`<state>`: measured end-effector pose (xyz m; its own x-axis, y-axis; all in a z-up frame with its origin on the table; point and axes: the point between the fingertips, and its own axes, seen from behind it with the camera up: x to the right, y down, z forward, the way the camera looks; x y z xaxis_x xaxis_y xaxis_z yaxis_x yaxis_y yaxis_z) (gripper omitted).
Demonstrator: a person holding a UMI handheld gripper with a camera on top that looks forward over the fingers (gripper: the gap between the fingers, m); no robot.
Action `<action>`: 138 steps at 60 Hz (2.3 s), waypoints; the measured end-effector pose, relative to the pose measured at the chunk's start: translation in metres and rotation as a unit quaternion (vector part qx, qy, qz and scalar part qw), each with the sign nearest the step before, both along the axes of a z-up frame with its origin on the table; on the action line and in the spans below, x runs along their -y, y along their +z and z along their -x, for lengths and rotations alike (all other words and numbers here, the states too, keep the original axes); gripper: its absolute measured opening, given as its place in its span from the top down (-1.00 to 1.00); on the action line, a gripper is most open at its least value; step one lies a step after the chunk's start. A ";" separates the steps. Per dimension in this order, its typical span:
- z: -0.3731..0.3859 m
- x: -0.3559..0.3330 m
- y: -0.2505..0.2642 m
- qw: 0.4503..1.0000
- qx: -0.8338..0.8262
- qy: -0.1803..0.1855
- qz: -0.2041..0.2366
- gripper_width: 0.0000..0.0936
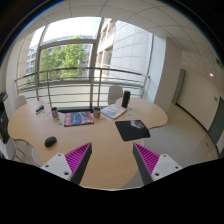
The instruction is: Arrange mouse
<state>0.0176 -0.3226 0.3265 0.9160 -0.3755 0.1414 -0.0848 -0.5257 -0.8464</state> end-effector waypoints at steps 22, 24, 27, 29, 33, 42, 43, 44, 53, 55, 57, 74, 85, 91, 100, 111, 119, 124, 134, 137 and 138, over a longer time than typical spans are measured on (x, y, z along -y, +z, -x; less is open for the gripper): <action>0.104 -0.019 -0.169 0.995 -0.047 0.058 0.062 -0.81; 0.126 -0.026 -0.186 0.994 -0.057 0.073 0.065 -0.81; 0.160 -0.038 -0.209 0.991 -0.070 0.096 0.068 -0.82; 0.182 -0.049 -0.223 0.989 -0.076 0.110 0.071 -0.83; 0.224 -0.075 -0.248 0.985 -0.090 0.134 0.068 -0.81; 0.296 -0.148 -0.284 0.977 -0.111 0.173 0.055 -0.82; 0.301 -0.158 -0.287 0.977 -0.112 0.174 0.053 -0.82; 0.306 -0.167 -0.289 0.977 -0.113 0.175 0.051 -0.82; 0.325 -0.245 -0.311 0.978 -0.107 0.173 0.043 -0.81; 0.328 -0.260 -0.316 0.978 -0.108 0.172 0.044 -0.81; 0.331 -0.271 -0.320 0.978 -0.111 0.172 0.045 -0.81; 0.337 -0.339 -0.334 0.979 -0.104 0.165 0.050 -0.78; 0.339 -0.365 -0.339 0.982 -0.075 0.164 0.050 -0.28; 0.344 -0.367 -0.339 0.980 -0.072 0.181 0.050 -0.02; 0.347 -0.367 -0.335 0.974 -0.083 0.199 0.063 0.16; 0.326 -0.372 -0.210 0.963 -0.110 0.246 -0.031 0.19; 0.245 -0.374 -0.086 0.949 -0.126 0.259 -0.132 0.19; 0.163 -0.375 -0.029 0.944 -0.123 0.252 -0.176 0.19; -0.031 -0.376 0.017 0.950 -0.080 0.217 -0.212 0.20; -0.091 -0.378 0.000 0.958 -0.061 0.198 -0.198 0.19; -0.110 -0.378 -0.007 0.961 -0.058 0.191 -0.192 0.19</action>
<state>0.1278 0.0553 0.3194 0.9986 -0.0132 -0.0514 -0.0530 -0.1877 -0.9808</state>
